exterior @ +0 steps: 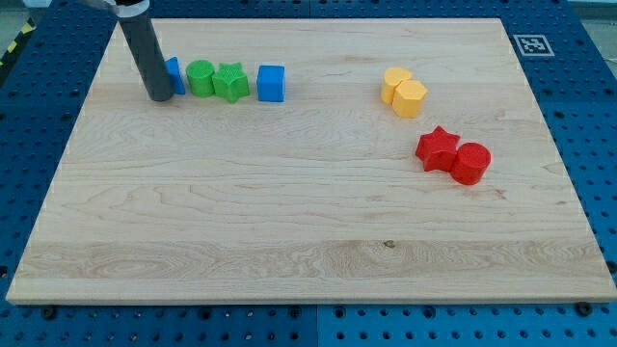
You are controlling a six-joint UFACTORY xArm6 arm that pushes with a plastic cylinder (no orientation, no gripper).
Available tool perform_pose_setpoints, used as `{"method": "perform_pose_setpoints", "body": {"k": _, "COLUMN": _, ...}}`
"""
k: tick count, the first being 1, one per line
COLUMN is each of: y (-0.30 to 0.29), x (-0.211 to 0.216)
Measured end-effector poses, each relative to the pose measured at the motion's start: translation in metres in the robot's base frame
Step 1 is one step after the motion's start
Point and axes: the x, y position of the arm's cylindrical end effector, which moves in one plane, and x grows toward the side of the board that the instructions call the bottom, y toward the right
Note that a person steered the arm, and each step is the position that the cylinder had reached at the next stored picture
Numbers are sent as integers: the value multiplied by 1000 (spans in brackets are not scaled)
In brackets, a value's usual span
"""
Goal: Push the green star slightly upwards
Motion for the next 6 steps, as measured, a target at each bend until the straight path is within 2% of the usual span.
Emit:
{"method": "perform_pose_setpoints", "body": {"k": 2, "y": 62, "x": 34}}
{"method": "perform_pose_setpoints", "body": {"k": 6, "y": 105, "x": 15}}
